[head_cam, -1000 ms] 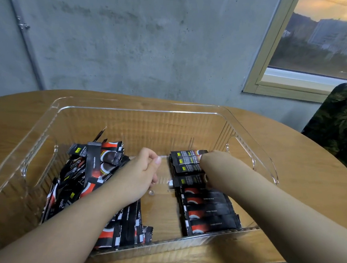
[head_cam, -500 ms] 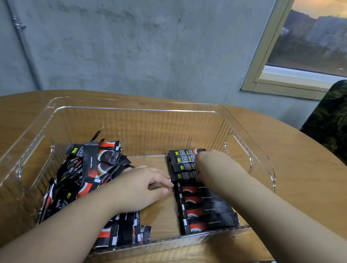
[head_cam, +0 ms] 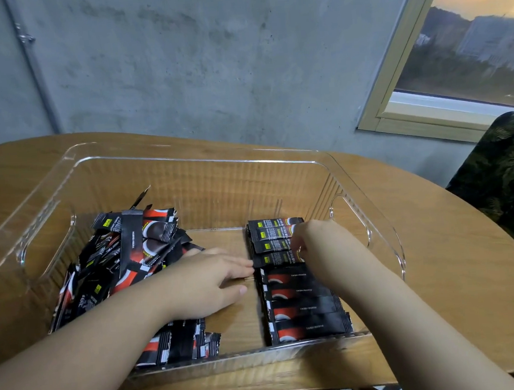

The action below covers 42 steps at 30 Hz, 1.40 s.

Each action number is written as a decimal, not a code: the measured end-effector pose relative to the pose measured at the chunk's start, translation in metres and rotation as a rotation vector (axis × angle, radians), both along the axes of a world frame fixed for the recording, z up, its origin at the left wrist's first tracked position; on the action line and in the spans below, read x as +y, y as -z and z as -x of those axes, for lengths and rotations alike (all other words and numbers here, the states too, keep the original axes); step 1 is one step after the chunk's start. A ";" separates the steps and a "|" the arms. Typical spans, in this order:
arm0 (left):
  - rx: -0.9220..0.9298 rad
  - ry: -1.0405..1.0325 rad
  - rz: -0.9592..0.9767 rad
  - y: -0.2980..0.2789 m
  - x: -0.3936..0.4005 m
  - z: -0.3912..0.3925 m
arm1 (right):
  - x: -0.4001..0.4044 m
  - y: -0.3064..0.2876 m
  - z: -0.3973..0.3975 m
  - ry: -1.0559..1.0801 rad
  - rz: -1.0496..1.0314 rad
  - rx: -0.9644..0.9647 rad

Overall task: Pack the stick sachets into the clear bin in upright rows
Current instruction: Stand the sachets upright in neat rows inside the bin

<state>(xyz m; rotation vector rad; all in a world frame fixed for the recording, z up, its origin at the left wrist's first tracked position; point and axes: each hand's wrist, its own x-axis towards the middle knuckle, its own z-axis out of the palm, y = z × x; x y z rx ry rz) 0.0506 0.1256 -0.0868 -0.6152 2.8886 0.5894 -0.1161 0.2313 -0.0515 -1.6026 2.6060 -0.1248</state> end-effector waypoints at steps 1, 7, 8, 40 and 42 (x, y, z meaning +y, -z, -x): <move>0.015 -0.004 0.000 0.000 0.000 0.000 | 0.000 0.001 -0.001 -0.014 0.005 -0.002; 0.110 -0.064 0.034 -0.003 0.000 0.001 | -0.003 0.001 -0.003 -0.136 -0.083 -0.029; 0.097 -0.059 0.037 -0.003 0.001 0.001 | -0.002 0.002 -0.003 -0.145 -0.065 -0.021; -0.271 0.080 0.251 -0.028 0.016 -0.025 | -0.055 0.001 -0.008 -0.145 0.324 -0.197; -0.247 0.041 0.212 -0.025 0.024 -0.029 | -0.055 0.002 -0.009 -0.141 0.334 -0.214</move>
